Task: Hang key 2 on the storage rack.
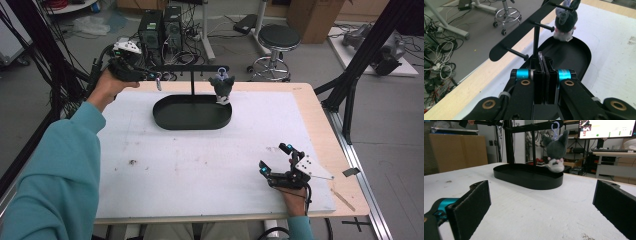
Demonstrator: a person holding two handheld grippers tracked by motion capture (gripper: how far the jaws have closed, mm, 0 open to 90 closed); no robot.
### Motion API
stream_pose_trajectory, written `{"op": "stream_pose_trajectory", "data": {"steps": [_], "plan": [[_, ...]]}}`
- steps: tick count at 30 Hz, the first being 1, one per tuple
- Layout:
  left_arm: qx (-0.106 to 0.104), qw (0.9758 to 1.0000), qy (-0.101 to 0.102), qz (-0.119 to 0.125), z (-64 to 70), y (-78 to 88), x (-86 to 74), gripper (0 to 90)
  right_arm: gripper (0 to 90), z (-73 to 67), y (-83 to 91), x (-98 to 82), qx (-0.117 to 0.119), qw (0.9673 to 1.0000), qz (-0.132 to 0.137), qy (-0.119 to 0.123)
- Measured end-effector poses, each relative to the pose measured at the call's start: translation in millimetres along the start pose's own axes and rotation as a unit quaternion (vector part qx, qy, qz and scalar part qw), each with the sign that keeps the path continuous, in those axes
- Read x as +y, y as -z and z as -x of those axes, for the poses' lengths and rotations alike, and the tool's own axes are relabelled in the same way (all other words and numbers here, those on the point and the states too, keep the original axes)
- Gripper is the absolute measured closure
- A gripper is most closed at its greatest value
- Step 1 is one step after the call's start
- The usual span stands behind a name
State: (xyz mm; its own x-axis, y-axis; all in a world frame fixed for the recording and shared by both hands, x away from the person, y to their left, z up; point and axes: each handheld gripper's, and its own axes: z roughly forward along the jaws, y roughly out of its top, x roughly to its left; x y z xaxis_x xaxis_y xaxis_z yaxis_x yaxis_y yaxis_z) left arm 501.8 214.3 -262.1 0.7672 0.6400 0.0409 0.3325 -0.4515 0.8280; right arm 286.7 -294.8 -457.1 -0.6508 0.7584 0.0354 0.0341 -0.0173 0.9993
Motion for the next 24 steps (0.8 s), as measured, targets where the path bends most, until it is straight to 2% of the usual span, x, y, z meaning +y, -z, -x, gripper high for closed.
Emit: {"op": "stream_pose_trajectory", "data": {"steps": [16, 24], "plan": [[-0.003, 1.0, 0.003, -0.003, -6.3, -9.1, 6.2, 88.2, 0.7, -0.1, 0.1, 0.0, 0.0, 1.0, -0.001, 0.0], [-0.004, 0.9999, 0.004, -0.013, -8.1, -14.9, 5.2, 88.2, 0.8, -0.1, 0.0, 0.0, 0.0, 1.0, 0.0, -0.001]]}}
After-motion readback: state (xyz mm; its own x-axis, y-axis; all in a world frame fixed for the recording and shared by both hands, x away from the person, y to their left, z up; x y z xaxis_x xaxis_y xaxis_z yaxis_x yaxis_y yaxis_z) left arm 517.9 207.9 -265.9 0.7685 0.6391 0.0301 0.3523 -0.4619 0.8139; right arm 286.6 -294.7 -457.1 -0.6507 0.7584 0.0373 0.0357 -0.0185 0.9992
